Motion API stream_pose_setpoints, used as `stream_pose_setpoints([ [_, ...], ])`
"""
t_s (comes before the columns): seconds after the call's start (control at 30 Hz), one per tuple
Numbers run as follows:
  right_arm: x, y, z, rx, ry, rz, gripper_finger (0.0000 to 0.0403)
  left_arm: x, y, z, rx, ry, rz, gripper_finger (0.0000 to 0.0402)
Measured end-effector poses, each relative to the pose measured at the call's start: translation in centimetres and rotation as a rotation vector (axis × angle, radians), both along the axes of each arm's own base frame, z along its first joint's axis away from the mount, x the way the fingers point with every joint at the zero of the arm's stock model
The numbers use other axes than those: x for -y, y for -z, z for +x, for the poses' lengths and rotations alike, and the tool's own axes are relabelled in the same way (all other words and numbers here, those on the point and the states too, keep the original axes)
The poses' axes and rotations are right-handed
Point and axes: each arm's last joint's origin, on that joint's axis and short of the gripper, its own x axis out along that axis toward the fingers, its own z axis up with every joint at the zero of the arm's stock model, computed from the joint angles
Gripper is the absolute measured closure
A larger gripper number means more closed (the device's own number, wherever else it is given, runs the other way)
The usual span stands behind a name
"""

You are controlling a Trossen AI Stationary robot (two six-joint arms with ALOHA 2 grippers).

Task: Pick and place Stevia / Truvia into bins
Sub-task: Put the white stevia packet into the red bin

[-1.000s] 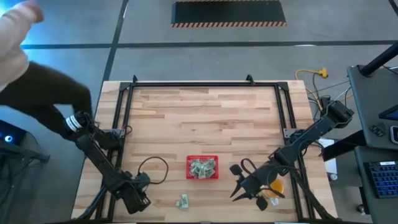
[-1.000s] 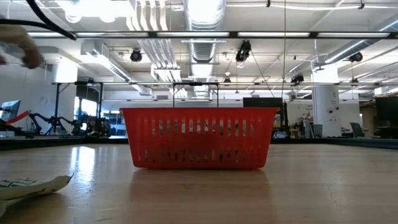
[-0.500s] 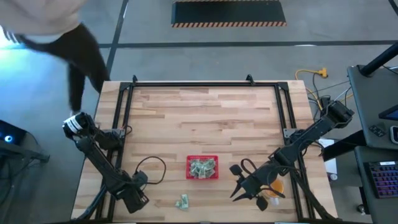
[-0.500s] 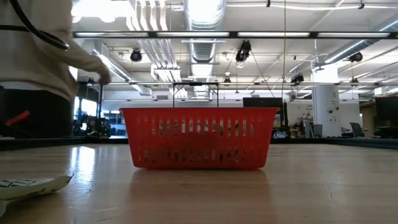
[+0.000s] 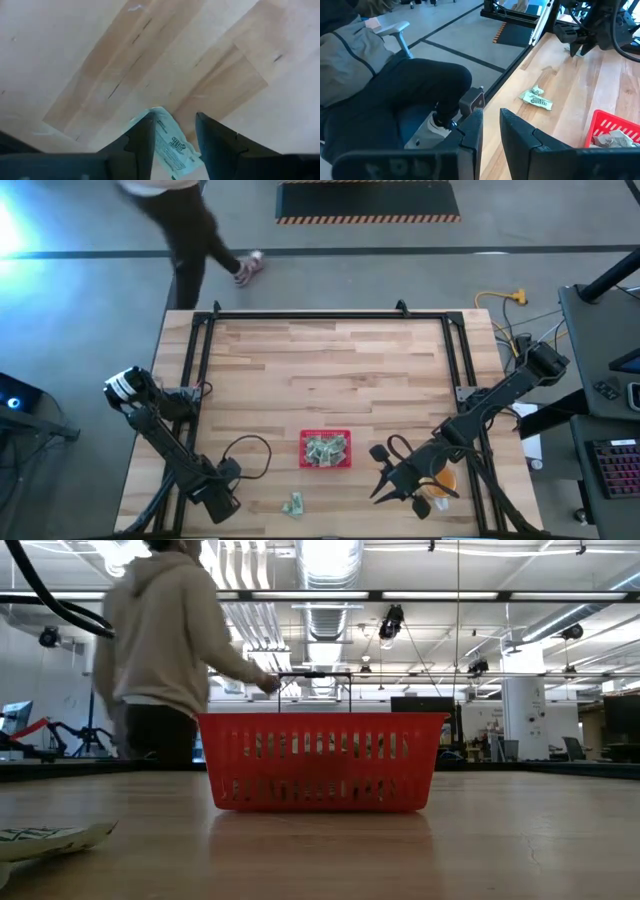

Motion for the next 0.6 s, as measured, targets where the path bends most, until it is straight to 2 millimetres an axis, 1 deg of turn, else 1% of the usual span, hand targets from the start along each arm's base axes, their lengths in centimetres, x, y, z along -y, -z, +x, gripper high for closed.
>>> stream_pose_setpoints([
  [0.1, 0.0, 0.0, 0.0, 0.001, 0.000, 0.001, 0.0346, 0.0, 0.0, 0.0, -0.001, 0.033, -0.009, 0.0311],
  [0.23, 0.0, 0.0, 0.0, 0.001, 0.000, 0.000, 0.0346, 0.0, 0.0, -0.1, -0.007, 0.065, -0.018, 0.0383],
  [0.27, 0.0, 0.0, 0.0, 0.001, 0.000, 0.001, 0.0346, 0.0, 0.0, -0.1, -0.008, 0.067, -0.018, 0.0391],
  [0.47, 0.0, 0.0, 0.0, 0.003, -0.001, -0.002, 0.0346, 0.1, -0.2, 0.0, 0.013, 0.105, -0.013, 0.0400],
  [0.6, 0.0, 0.0, 0.0, 0.003, -0.001, -0.003, 0.0346, 0.6, -1.2, 0.9, 0.140, 0.178, 0.020, 0.0401],
])
